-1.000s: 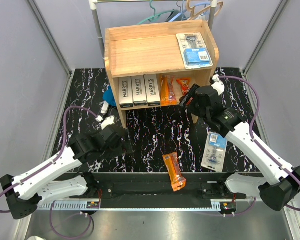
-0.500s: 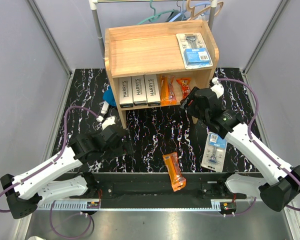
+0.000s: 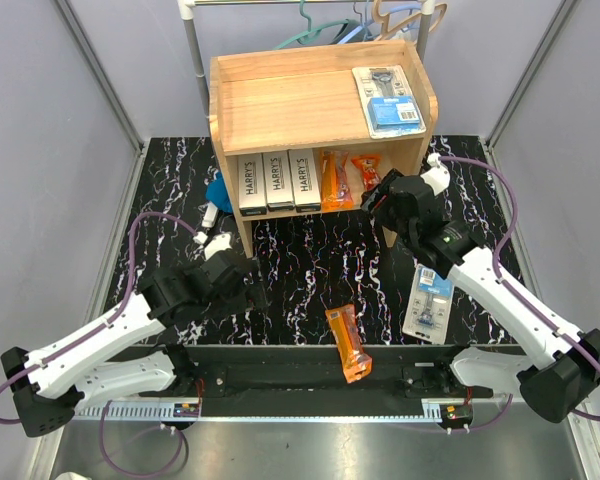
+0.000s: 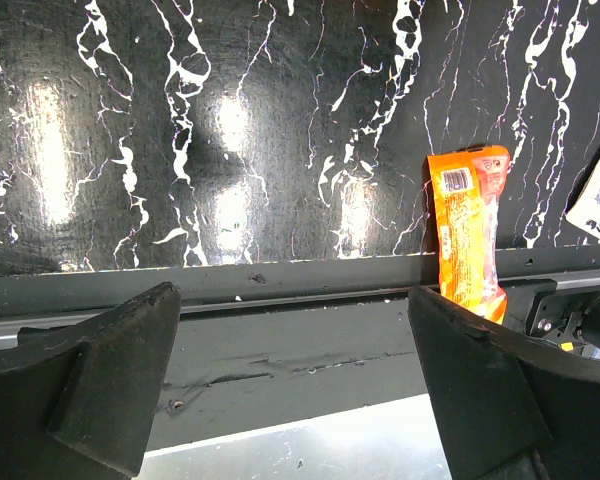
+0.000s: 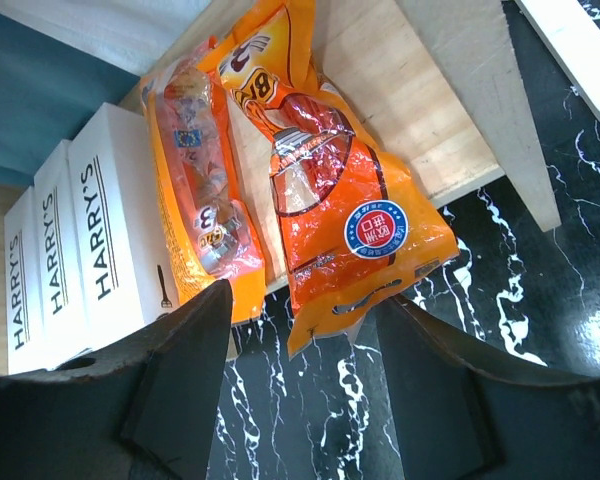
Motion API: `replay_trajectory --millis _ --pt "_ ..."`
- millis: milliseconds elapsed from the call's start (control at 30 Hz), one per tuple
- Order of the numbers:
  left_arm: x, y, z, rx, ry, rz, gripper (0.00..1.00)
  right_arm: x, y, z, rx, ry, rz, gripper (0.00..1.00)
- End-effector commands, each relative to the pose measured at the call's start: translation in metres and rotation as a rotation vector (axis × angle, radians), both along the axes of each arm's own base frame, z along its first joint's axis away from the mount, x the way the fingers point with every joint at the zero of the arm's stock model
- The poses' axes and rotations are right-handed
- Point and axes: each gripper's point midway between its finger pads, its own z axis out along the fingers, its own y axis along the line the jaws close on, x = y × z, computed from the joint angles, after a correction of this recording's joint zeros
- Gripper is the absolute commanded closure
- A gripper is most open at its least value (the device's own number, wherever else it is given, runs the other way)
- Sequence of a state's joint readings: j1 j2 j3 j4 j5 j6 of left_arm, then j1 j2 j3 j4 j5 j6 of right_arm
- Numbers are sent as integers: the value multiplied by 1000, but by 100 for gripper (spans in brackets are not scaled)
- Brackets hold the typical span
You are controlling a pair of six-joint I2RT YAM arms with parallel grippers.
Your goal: Place and organize the shaving razors onto the shelf
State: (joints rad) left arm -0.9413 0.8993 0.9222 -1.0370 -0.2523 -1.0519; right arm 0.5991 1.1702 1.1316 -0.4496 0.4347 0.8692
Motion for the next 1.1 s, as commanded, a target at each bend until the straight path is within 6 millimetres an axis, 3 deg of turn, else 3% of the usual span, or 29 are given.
replay_trajectory --millis 0,267,600,800,933,1067 --pt "3 -9 2 -26 -10 -8 1 13 -3 9 28 -52 -53 33" --pt "2 -8 4 -35 -17 -10 1 17 1 6 68 -63 -68 33" --pt "0 -9 2 -29 -11 -18 1 11 -2 25 82 -127 -44 31" --pt "0 -11 0 -23 -6 -24 1 -11 2 28 130 -135 39 28" --pt "-2 -14 -2 -26 0 -28 1 -29 1 20 148 -97 81 28" --pt "-4 -20 -6 -30 3 -44 1 -52 -10 18 174 -82 86 27"
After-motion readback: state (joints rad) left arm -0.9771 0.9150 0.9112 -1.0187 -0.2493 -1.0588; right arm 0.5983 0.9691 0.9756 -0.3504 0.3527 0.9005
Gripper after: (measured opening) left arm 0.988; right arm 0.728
